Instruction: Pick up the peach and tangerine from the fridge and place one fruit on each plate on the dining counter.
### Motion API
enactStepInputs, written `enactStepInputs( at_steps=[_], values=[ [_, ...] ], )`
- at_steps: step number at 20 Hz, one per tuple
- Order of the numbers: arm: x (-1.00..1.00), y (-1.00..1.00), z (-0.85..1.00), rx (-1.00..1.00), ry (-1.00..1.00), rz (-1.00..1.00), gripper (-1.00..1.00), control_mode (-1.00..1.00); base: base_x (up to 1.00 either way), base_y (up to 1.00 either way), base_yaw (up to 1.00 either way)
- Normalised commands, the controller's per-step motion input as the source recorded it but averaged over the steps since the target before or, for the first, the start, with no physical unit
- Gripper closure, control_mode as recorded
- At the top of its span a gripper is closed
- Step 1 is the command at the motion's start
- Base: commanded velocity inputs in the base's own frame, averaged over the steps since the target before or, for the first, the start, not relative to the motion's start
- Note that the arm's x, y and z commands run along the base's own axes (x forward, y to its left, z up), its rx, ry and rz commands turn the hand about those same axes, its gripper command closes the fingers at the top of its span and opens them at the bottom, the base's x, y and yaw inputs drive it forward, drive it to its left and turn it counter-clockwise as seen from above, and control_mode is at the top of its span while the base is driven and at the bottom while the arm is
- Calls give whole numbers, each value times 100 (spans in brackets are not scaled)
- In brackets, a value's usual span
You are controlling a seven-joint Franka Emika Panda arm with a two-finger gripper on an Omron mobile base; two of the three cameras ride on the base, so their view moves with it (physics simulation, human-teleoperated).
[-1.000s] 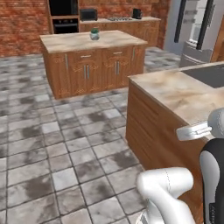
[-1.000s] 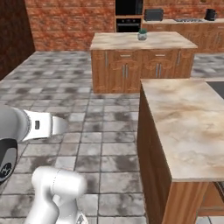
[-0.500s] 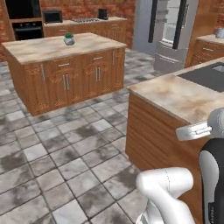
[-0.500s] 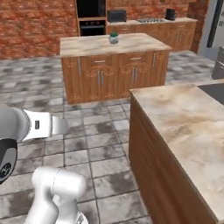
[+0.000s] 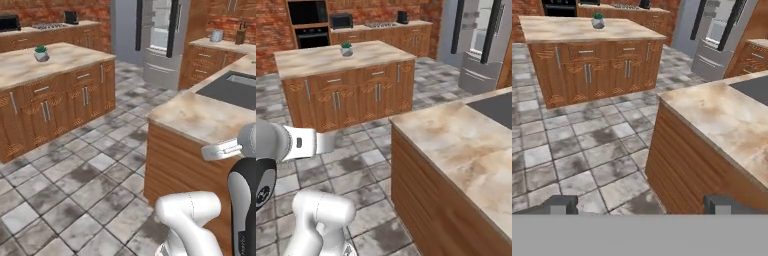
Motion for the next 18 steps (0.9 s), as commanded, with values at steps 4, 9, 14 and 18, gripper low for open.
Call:
enactStepInputs(
  at_steps=[4,9,14,18],
  values=[
    [0,0,0,0,0,0,-100,100,94,84,-42],
    [0,0,0,0,0,0,-100,100,100,93,-42],
    [0,0,0,0,0,0,-100,100,100,96,-42],
    [0,0,0,0,0,0,-100,100,100,98,-41]
  ],
)
